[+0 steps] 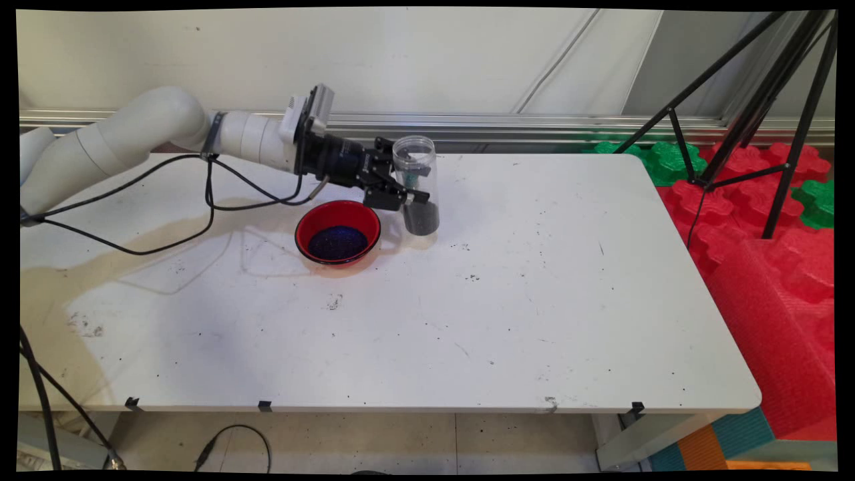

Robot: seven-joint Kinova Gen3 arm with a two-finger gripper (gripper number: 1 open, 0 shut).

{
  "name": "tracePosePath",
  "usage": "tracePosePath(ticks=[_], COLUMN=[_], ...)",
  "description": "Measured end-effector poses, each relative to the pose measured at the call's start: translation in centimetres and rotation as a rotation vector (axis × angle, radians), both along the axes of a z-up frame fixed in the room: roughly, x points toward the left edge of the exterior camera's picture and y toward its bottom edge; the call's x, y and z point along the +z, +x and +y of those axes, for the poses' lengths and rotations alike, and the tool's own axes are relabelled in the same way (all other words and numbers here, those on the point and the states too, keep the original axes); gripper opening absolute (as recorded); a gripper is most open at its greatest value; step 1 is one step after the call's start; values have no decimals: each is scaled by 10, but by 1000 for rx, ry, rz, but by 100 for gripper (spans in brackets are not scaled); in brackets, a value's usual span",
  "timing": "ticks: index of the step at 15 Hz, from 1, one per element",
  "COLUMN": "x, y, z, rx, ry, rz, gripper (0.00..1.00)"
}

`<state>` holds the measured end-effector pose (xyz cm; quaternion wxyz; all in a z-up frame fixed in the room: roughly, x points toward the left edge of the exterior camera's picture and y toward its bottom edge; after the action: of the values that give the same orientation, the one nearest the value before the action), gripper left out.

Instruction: Pour the black seasoning powder in the red bowl

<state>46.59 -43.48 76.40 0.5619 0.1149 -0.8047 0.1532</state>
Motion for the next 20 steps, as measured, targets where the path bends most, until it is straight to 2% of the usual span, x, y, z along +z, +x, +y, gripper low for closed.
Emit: tracePosePath(ticks=[13,20], x=[60,86], y=[30,54], z=[8,17], rx=[66,106], ry=[-14,-33], rz=[78,86], gripper=[0,0])
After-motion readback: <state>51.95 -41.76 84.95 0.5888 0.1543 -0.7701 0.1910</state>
